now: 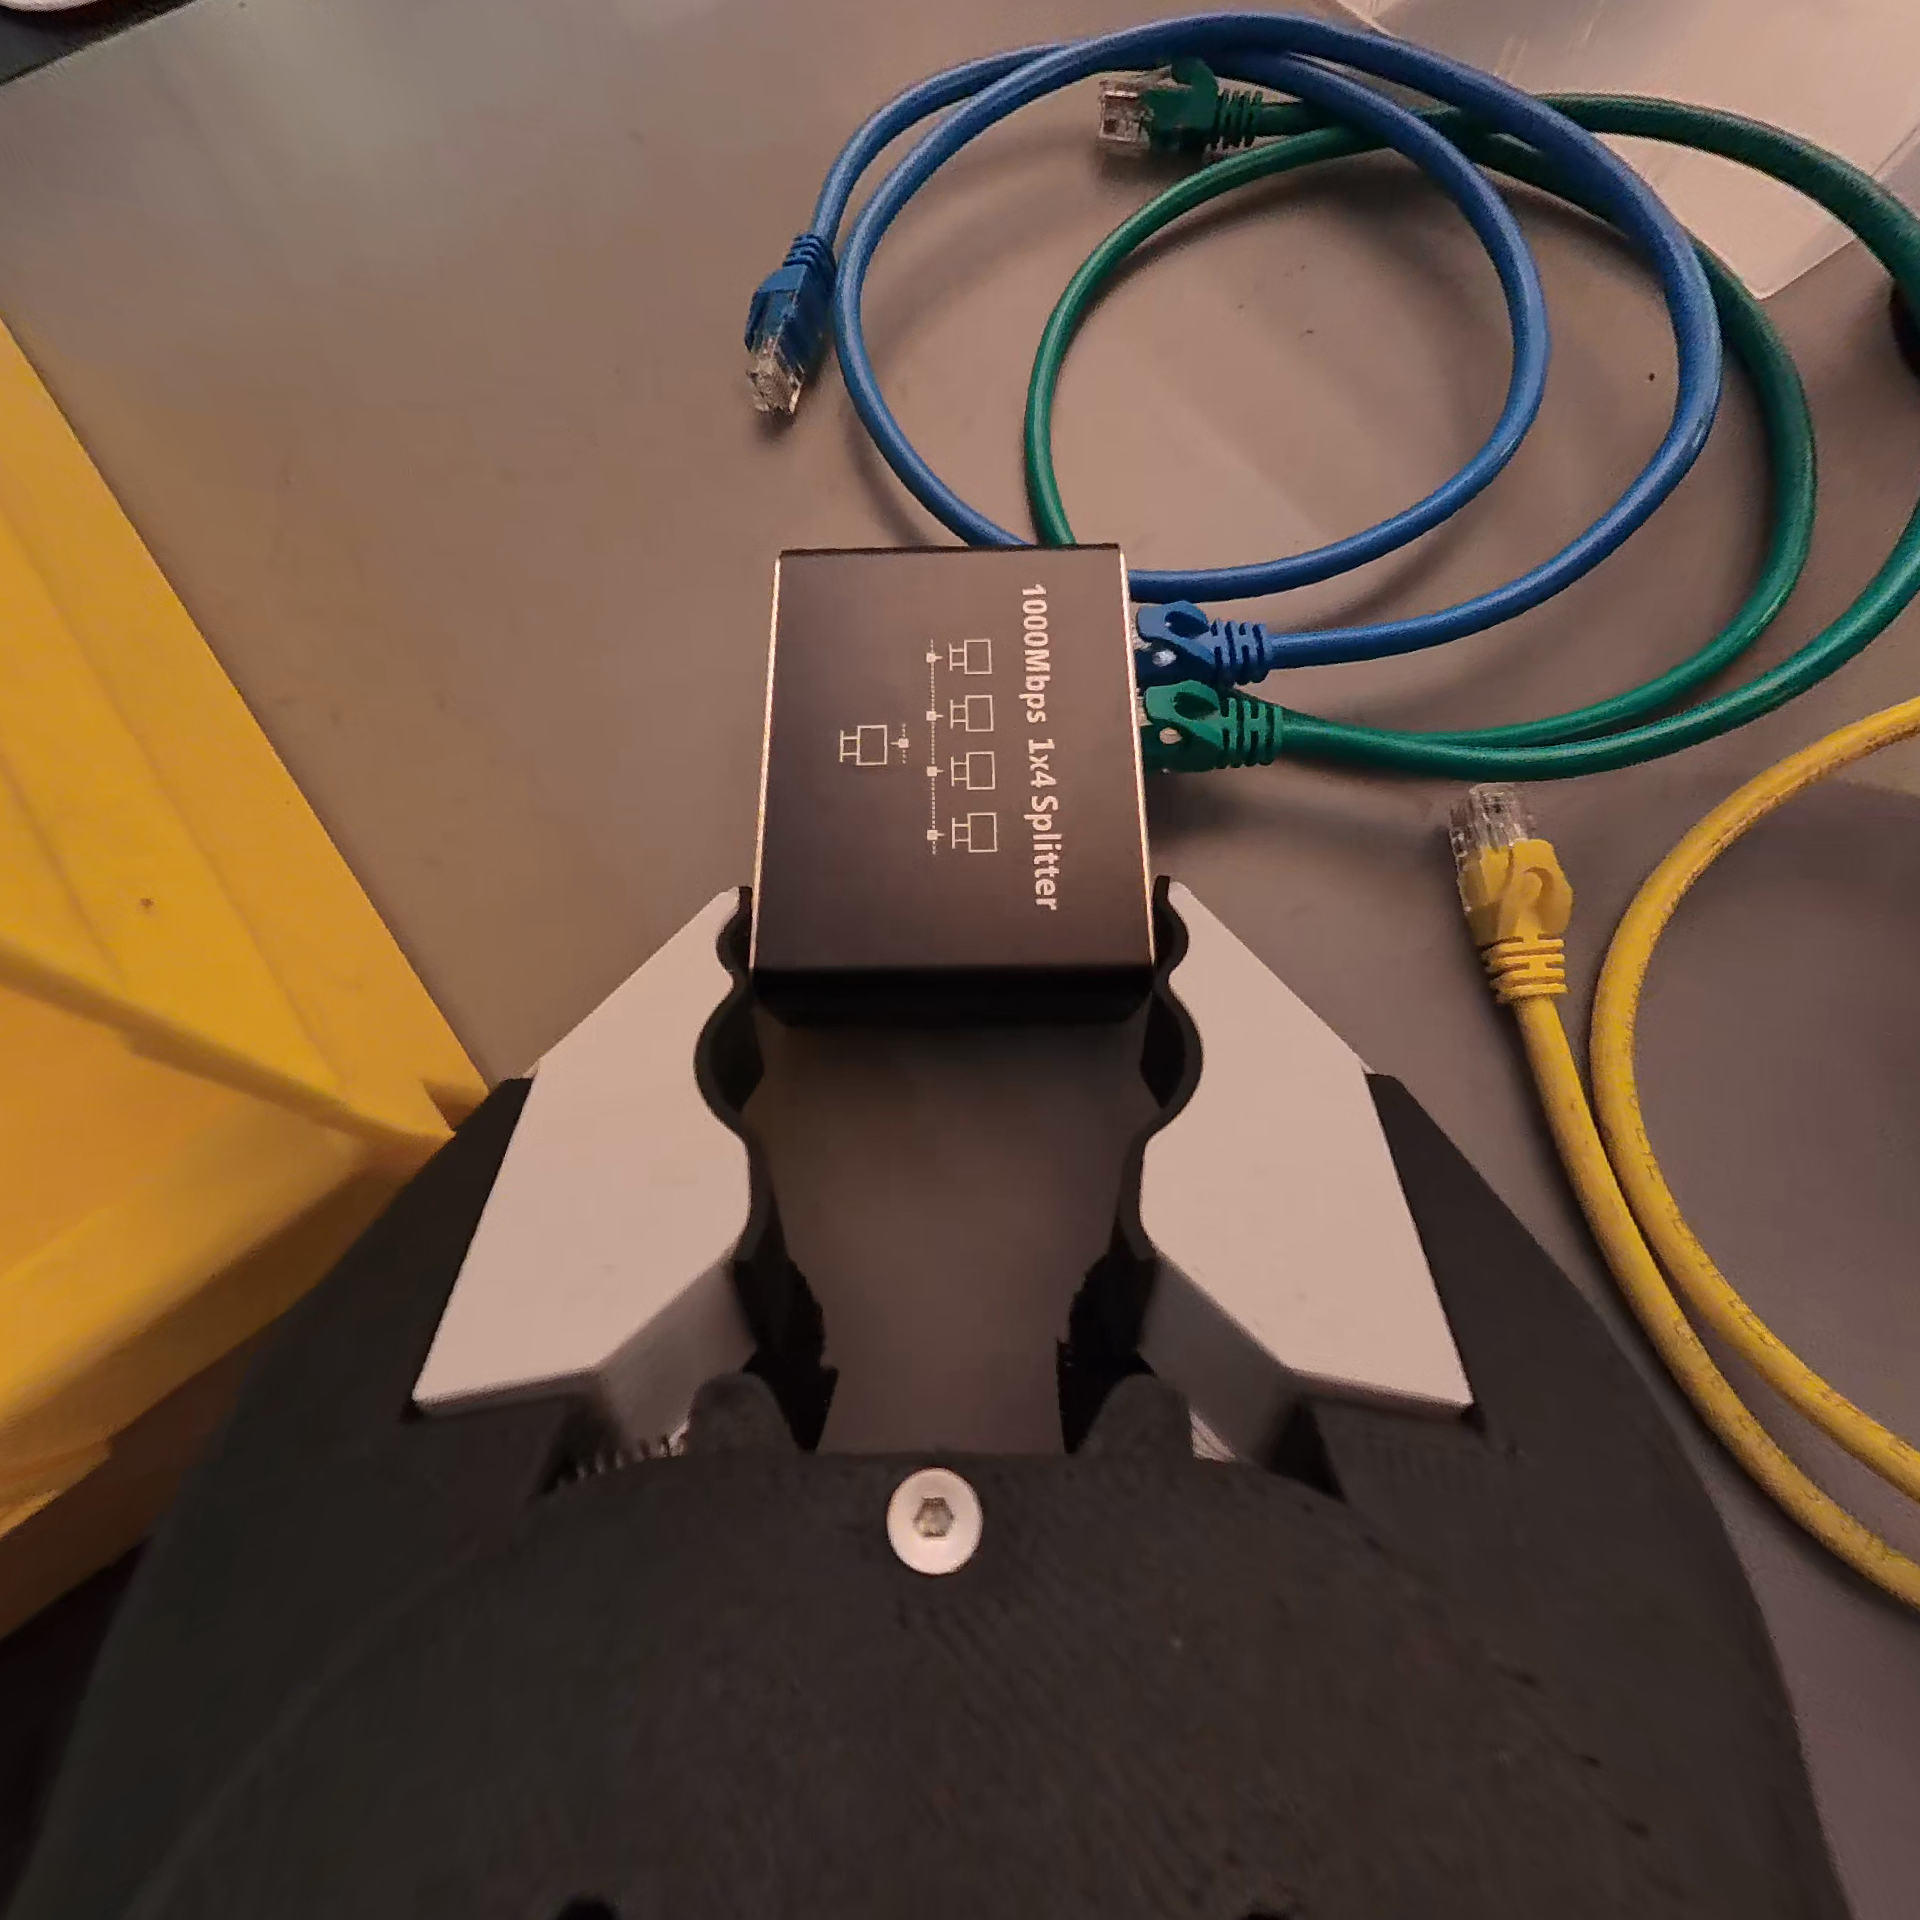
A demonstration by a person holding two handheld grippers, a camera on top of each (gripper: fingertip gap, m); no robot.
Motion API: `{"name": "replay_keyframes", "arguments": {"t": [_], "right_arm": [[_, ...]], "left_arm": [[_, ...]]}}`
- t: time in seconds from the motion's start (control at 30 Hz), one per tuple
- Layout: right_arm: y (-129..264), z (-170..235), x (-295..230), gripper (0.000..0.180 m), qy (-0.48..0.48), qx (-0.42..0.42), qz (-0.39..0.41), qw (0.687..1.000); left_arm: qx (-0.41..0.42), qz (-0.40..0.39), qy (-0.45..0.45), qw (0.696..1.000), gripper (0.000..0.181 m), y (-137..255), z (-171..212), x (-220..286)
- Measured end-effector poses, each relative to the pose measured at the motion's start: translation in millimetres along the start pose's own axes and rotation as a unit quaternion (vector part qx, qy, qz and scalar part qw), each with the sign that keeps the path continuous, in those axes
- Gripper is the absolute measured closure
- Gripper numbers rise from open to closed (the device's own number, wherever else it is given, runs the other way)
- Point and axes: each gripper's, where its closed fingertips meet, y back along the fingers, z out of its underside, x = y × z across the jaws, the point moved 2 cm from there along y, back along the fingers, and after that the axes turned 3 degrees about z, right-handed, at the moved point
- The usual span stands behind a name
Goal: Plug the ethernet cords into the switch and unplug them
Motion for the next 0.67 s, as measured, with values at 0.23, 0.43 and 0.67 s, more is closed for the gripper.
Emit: {"name": "replay_keyframes", "arguments": {"t": [0.23,0.43,0.67], "right_arm": [[-2.3,4.0,-5.1,0.169,0.003,-0.012,-0.01,1.0],[-0.4,-7.2,-32.7,0.17,-0.06,-0.028,-0.06,0.996],[-7.6,50.1,-64.5,0.169,-0.158,-0.214,-0.09,0.96]], "left_arm": [[0.015,0.035,0.065,0.997,0.108,5.7,-2.6,0.4],[0.061,0.093,0.169,0.979,0.108,20.1,-11.9,0.7],[0.072,0.144,0.242,0.957,0.108,23.7,-9.7,6.1]]}}
